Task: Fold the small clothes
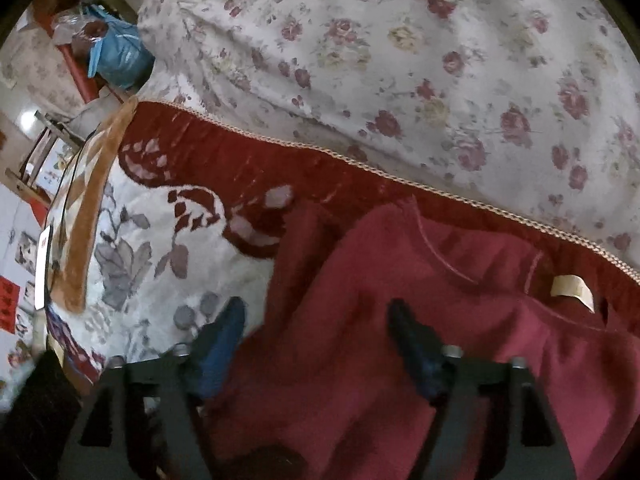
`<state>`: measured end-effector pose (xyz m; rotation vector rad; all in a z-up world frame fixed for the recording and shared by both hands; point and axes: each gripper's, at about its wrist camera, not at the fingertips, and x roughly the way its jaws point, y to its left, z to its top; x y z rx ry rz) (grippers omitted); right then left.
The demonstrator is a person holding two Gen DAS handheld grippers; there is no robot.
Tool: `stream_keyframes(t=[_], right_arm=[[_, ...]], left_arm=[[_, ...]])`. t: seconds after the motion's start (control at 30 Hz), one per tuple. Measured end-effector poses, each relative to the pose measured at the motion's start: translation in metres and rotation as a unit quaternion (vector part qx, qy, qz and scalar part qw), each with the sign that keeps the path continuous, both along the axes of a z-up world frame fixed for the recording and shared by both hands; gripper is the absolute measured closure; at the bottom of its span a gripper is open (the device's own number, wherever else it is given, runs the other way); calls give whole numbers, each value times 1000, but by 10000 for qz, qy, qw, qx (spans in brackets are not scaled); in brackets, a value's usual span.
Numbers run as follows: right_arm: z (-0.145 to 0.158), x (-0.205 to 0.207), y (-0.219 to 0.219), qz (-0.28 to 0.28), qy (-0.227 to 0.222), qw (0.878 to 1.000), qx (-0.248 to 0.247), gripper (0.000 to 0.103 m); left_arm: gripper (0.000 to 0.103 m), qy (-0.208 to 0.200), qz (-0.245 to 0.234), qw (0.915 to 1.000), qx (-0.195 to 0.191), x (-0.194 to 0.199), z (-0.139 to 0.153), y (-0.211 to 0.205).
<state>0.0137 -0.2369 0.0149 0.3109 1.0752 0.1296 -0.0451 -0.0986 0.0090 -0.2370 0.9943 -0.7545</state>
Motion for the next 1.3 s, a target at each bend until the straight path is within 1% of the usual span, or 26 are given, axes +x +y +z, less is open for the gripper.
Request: stream_keyframes(t=[0.03,0.1,0.13,0.2,0.33,0.37,0.4,0.47,0.5,0.57,0.67,0.77,0.8,0.93,1.0,1.3], right_arm=[[0,4,1,-19,26,10000,-47,23],[-5,17,5,-34,214,9996,-182,23],[-10,23,8,-24,381,9990,-240,23],[-15,29,12,55,488,9982,-338,23],[-22,32,28,356,626,9935,-885,24],[-22,31,28,383,624,9927,-960,29],[-22,29,29,420,621,9914,-1076,39],[-21,24,28,553,532,9888,-1283,49],[-19,21,26,553,470,9898,-1224,54],[-16,16,21,532,390,9915,-1122,60],[-12,9,18,523,269,9927,-1054,64],[-11,5,15,497,223,9938,-971,64],[-11,4,15,485,214,9942,-938,64],[-10,0,10,429,173,9956,-817,64],[-9,-1,8,406,159,9960,-777,64],[-8,-5,3,321,100,9974,-641,64]], left_arm=[[68,-17,-1,10000,15,-2,0,1],[68,-63,-16,10000,49,-3,1,0],[68,-67,-15,10000,59,-4,1,0],[68,-50,-12,10000,64,-4,1,0],[68,-57,-20,9999,107,-3,0,-1],[68,-56,-15,9999,120,-2,-1,-2],[68,-51,-10,9999,130,-2,-1,-2],[68,-39,-4,9999,151,-2,-1,-3],[68,-44,-3,9999,164,-1,-2,-3],[68,-83,-10,9997,223,-1,-3,-5],[68,-126,-32,9994,310,-2,-3,-6],[64,-100,-7,9993,353,-1,-4,-7],[61,-92,3,9993,361,0,-4,-7],[58,-73,21,9992,404,0,-5,-7],[53,-83,40,9990,435,1,-6,-7],[41,-53,112,9986,508,2,-9,-6]])
